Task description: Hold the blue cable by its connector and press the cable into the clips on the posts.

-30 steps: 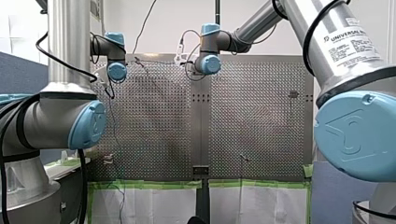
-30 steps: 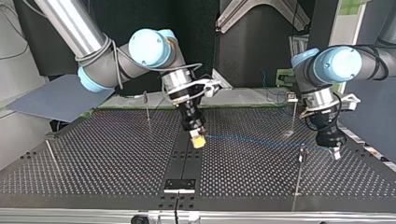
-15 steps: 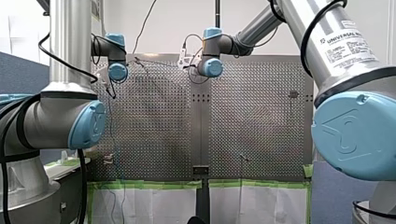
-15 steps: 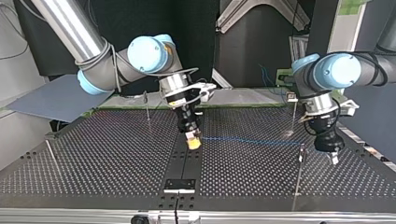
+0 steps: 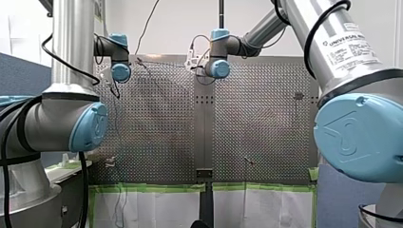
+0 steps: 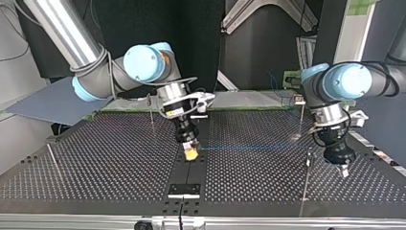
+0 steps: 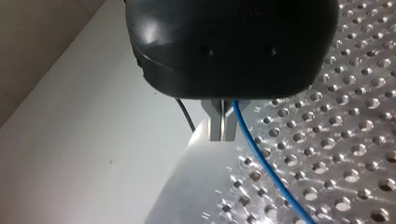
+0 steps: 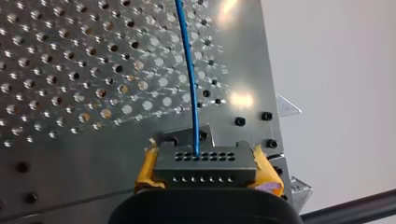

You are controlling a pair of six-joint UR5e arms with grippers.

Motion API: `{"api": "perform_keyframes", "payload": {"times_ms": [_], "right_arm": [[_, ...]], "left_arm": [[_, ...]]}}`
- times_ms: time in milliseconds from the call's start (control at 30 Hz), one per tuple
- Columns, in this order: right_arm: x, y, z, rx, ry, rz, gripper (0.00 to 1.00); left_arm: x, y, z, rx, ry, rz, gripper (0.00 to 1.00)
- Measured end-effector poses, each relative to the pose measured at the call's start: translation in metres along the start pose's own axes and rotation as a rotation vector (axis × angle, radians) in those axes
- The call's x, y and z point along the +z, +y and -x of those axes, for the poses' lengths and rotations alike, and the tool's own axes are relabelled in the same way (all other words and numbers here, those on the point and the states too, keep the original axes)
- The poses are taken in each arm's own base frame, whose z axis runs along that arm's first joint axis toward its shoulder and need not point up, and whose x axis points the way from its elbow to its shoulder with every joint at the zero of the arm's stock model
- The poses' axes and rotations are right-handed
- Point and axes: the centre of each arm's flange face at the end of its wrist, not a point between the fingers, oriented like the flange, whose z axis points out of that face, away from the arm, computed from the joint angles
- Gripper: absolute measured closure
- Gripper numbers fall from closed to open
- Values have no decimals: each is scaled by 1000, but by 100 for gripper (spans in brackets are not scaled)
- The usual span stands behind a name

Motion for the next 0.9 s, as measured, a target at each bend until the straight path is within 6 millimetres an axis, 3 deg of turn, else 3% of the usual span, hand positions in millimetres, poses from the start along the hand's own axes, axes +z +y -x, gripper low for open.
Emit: {"api": "perform_keyframes", "payload": {"times_ms": [467,900], "right_arm": [[15,9,23,0,-18,-7,100],[34,-1,5,4,27,-50,100]], "left_arm": [[9,9,-6,-14,5,14,95],[13,12,-3,-22,-14,9,95]]}}
